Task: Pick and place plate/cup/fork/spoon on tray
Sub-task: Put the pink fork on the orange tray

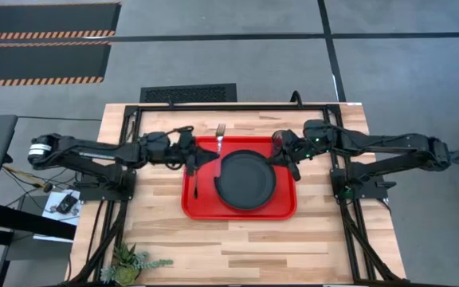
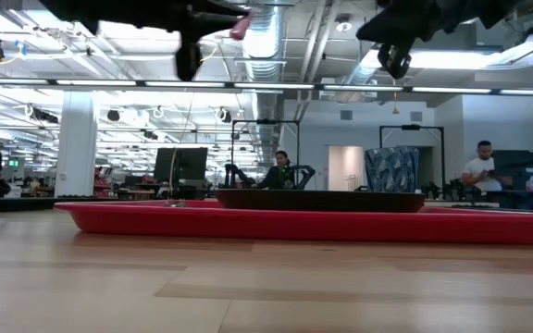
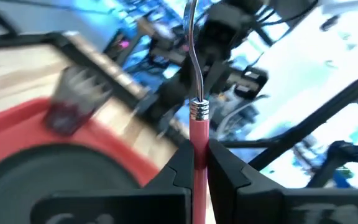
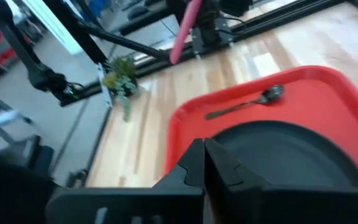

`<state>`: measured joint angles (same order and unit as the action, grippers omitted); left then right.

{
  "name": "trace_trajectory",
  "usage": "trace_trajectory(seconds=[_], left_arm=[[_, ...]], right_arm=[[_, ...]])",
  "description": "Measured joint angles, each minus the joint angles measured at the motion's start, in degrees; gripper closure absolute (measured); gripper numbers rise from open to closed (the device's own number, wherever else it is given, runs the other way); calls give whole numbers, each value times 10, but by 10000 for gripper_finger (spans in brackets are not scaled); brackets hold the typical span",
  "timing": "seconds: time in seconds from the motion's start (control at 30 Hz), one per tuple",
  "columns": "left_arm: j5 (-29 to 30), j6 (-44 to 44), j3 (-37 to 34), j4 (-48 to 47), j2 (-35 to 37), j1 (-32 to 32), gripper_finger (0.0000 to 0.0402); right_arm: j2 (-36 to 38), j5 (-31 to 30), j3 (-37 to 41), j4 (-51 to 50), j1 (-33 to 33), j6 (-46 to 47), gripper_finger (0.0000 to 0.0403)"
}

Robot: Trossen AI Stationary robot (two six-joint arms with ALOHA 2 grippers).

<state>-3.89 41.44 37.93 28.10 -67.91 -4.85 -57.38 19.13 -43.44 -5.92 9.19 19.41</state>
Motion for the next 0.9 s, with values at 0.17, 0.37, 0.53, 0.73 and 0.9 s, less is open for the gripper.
trace_trajectory(seconds=[0.17, 0.37, 0.53, 0.73, 0.9], left_arm=[[-60, 26, 0, 200, -93, -37, 397], [-79, 76, 0, 325, -173, -55, 397], [-77, 95, 10, 376, -206, -55, 397], [-76, 90, 31, 365, -214, -55, 397], [-77, 95, 31, 364, -214, -63, 397]], right_arm=[[-35, 0, 0, 58, -15, 72, 359], [-59, -1, 0, 145, -20, 147, 302], [-70, -34, -1, 191, -19, 186, 256], [-113, -68, -17, 235, -19, 181, 225], [-163, -71, -36, 266, -25, 180, 219]])
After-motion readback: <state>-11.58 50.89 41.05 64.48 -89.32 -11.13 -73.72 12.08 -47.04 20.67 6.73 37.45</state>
